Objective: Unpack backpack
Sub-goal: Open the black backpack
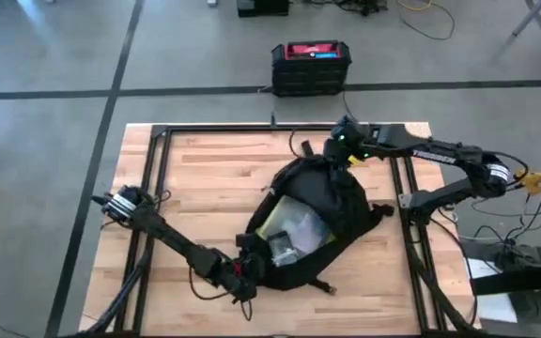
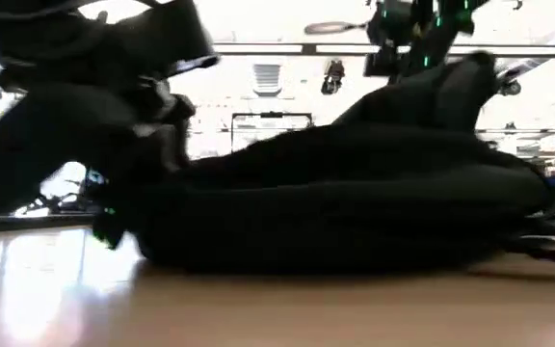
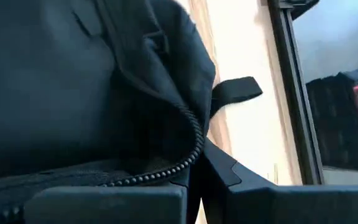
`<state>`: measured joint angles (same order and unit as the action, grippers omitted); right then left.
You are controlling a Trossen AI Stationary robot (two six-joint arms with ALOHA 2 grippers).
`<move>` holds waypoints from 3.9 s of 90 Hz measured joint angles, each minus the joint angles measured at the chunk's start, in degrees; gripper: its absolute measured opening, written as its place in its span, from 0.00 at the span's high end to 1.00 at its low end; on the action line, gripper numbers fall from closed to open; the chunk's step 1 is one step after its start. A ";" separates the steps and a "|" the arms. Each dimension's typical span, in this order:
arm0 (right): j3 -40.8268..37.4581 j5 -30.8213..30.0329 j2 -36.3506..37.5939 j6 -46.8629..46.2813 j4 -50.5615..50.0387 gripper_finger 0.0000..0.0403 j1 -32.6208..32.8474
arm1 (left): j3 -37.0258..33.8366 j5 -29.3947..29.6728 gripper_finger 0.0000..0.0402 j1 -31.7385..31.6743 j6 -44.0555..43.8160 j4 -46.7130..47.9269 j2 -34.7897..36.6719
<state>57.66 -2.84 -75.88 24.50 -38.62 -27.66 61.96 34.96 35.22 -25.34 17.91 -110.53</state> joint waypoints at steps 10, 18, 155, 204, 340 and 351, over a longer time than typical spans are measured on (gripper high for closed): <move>-5.64 -3.99 -3.07 4.22 7.07 1.00 -0.04 | -0.28 1.16 0.80 1.75 -5.05 7.81 3.16; -6.77 -5.00 -5.06 6.59 8.20 1.00 0.01 | -0.59 1.63 0.80 2.86 -7.97 10.80 6.11; 29.78 -21.11 -1.05 -20.72 -16.95 0.50 42.65 | 2.28 -22.21 0.80 -32.00 33.84 -51.56 7.18; 27.22 -13.38 -7.91 -22.38 -25.66 0.57 31.70 | 14.08 -24.85 0.80 -31.06 34.81 -46.32 -3.80; 4.48 -15.59 7.29 -38.92 -13.89 0.61 32.31 | 8.02 -24.80 0.80 -25.41 24.54 -42.92 -11.12; 2.99 -16.96 5.55 -38.82 -15.74 0.63 30.90 | 7.97 -21.61 0.80 -23.10 24.26 -38.84 -9.32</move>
<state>60.65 -19.80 -70.33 -14.32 -54.36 3.24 69.93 13.35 12.12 -1.08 -20.93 -119.84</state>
